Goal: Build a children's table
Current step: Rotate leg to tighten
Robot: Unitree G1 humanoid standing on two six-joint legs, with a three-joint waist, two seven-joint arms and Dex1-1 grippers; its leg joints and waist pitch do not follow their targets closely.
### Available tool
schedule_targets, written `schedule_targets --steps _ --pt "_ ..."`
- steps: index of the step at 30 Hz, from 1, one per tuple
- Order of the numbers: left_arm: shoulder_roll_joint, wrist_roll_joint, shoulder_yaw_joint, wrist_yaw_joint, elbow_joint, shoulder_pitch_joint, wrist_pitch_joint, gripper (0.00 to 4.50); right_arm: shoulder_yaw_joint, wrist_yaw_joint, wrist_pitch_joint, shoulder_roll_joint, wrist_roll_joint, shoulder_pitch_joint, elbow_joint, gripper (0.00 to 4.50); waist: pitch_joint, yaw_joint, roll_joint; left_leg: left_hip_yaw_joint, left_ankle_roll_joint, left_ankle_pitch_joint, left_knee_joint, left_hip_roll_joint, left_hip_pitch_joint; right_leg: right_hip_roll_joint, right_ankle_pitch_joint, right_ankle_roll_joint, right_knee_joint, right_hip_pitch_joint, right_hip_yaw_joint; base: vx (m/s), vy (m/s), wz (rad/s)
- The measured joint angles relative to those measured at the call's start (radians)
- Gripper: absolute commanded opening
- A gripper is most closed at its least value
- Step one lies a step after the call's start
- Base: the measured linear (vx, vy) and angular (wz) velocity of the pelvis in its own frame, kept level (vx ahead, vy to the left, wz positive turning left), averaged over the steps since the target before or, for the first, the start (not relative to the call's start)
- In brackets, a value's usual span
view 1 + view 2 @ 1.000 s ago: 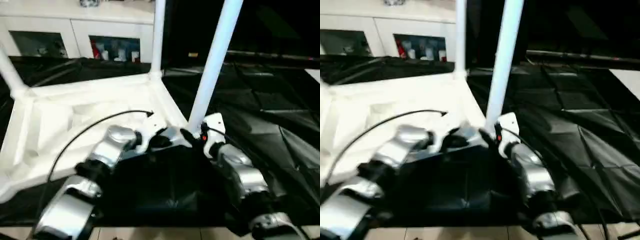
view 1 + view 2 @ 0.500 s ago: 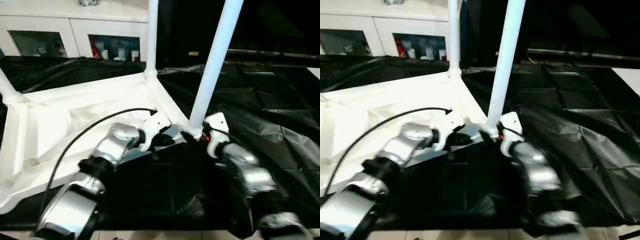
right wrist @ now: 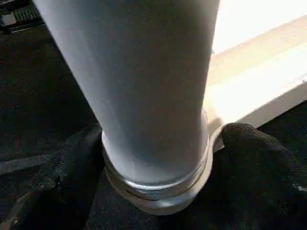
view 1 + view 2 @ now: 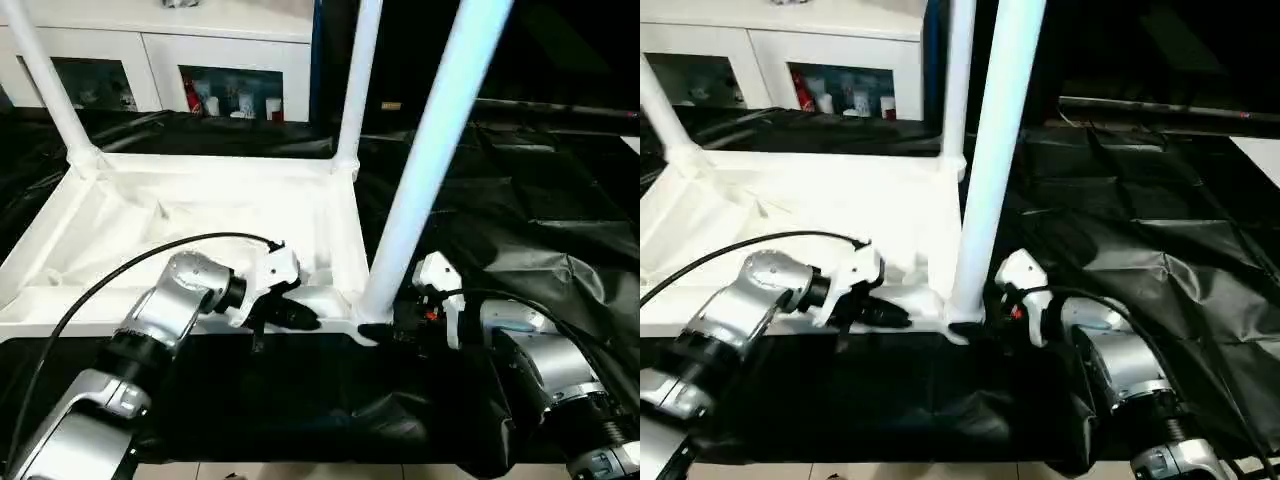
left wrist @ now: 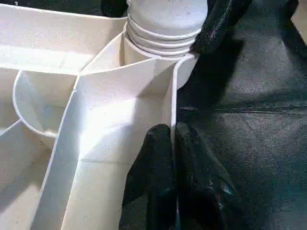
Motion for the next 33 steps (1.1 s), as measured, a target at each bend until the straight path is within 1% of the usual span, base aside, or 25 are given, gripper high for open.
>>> schedule_targets --steps 1,2,5,6,10,14,18,23,24,25,27,30,33 --pt "0.003 -0.002 0.000 -0.001 -0.005 0.002 0.004 0.00 0.000 0.004 0.001 0.000 0.001 -0.001 0.000 3.79 0.000 -0.001 0.000 0.000 0.000 0.000 0.000 0.000 0.000 0.000 0.000 0.000 0.000 0.000 0.000 0.000 0.000 0.00" --pt "0.005 -0.003 0.001 -0.001 -0.010 0.005 0.006 0.00 0.000 0.009 0.002 0.000 0.001 -0.001 0.000 3.64 0.000 -0.001 0.000 0.000 0.000 0.000 0.000 0.000 0.000 0.000 0.000 0.000 0.000 0.000 0.000 0.000 0.000 0.00" --pt "0.011 -0.004 0.003 0.000 -0.021 0.012 0.011 0.00 0.000 0.022 0.003 0.000 0.002 -0.002 0.000 3.46 0.000 -0.005 -0.002 0.000 0.000 0.000 0.000 0.001 0.000 0.001 0.000 0.000 0.001 0.000 0.000 0.000 0.000 0.00" --pt "0.012 -0.004 0.003 0.000 -0.025 0.014 0.014 0.00 0.000 0.024 0.003 0.000 0.002 -0.002 0.000 3.29 0.001 -0.006 -0.003 0.000 0.000 0.000 0.000 0.001 0.000 0.001 0.000 0.000 0.001 0.000 0.000 0.000 0.000 0.00" --pt "0.014 -0.004 0.006 0.001 -0.033 0.018 0.025 0.00 0.000 0.033 -0.006 0.000 0.002 -0.002 0.000 3.21 0.001 -0.010 -0.007 0.000 0.000 0.000 0.000 0.001 0.001 0.001 0.000 0.000 0.002 0.000 0.000 0.000 0.000 0.00" --pt "0.014 -0.004 0.006 0.003 -0.035 0.019 0.027 0.00 0.000 0.040 -0.009 0.001 0.002 -0.002 0.000 2.85 0.001 -0.011 -0.009 0.000 0.000 0.000 0.001 0.001 0.001 0.001 0.000 0.000 0.002 0.000 0.000 0.000 0.000 0.00" --pt "0.017 -0.004 0.006 0.003 -0.042 0.023 0.031 0.00 -0.001 0.042 -0.013 0.004 0.001 -0.002 0.003 2.75 0.001 -0.012 -0.009 0.000 0.000 0.000 0.001 0.001 0.001 0.001 0.000 0.000 0.002 0.000 0.000 0.000 0.000 0.00" --pt "0.017 -0.004 0.008 0.004 -0.045 0.025 0.032 0.00 -0.001 0.042 -0.032 0.008 -0.001 -0.004 0.015 2.73 0.001 -0.015 -0.009 0.000 0.000 0.000 0.001 0.001 0.001 0.001 0.000 0.000 0.002 0.000 0.000 0.000 0.000 0.00" --pt "0.018 -0.004 0.009 0.004 -0.045 0.026 0.032 0.00 -0.003 0.039 -0.034 0.013 -0.001 -0.004 0.019 3.28 0.001 -0.016 -0.010 0.000 0.000 0.000 0.001 0.001 0.001 0.001 0.000 0.000 0.003 0.000 0.000 0.000 0.000 0.00" --pt "0.018 -0.004 0.009 0.004 -0.045 0.026 0.032 0.00 -0.004 0.038 -0.037 0.015 -0.001 -0.004 0.022 3.42 0.001 -0.017 -0.010 0.000 0.000 0.000 0.002 0.001 0.001 0.001 0.000 0.000 0.003 0.000 0.000 0.000 0.000 0.00" --pt "0.018 -0.004 0.010 0.006 -0.045 0.026 0.032 0.00 -0.005 0.033 -0.049 0.028 0.000 -0.004 0.031 3.48 0.001 -0.019 -0.010 0.000 0.000 0.000 0.002 0.001 0.001 0.001 0.000 0.000 0.003 0.000 0.000 0.000 0.000 0.00" --pt "0.017 -0.004 0.009 0.008 -0.045 0.026 0.033 0.00 -0.004 0.013 -0.072 0.036 -0.006 -0.007 0.044 3.88 0.001 -0.020 -0.010 0.000 0.000 0.000 0.003 0.001 0.001 0.000 0.000 0.000 0.003 0.000 0.000 0.000 0.000 0.00" --pt "0.016 -0.004 0.009 0.008 -0.045 0.026 0.032 0.00 -0.003 0.005 -0.075 0.042 -0.014 -0.020 0.052 3.88 0.001 -0.020 -0.010 0.000 0.000 0.000 0.003 0.001 0.000 0.000 0.000 0.000 0.003 0.000 0.000 0.000 0.000 0.00"
